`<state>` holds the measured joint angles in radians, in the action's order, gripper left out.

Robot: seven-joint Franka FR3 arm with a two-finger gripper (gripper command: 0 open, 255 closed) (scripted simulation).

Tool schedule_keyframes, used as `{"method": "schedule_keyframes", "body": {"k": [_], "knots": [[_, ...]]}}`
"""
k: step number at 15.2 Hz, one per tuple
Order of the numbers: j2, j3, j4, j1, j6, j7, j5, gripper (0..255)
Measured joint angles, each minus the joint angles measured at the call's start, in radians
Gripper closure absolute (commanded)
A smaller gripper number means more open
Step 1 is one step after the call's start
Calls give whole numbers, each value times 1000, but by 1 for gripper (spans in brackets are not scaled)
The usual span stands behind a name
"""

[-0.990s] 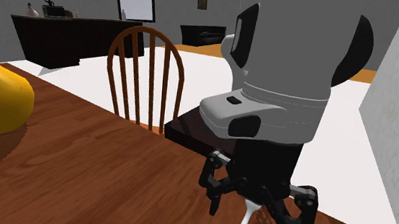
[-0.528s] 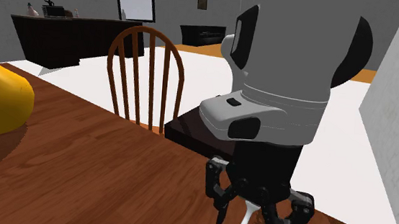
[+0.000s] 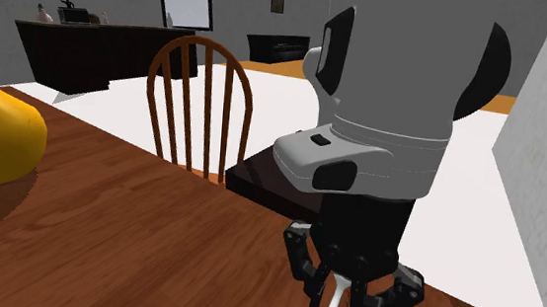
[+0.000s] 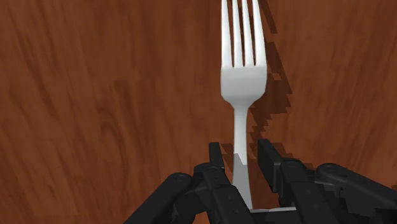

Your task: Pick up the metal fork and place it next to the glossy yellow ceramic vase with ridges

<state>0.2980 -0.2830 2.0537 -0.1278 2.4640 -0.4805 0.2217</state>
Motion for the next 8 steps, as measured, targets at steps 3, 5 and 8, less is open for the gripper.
{"method": "schedule_keyframes", "body": {"k": [3, 5, 8], "knots": [[-11, -3, -3, 1, -13, 4, -6, 255], [-27, -7, -7, 4, -33, 12, -16, 255], [-54, -13, -17, 9, -67, 25, -32, 255]]}}
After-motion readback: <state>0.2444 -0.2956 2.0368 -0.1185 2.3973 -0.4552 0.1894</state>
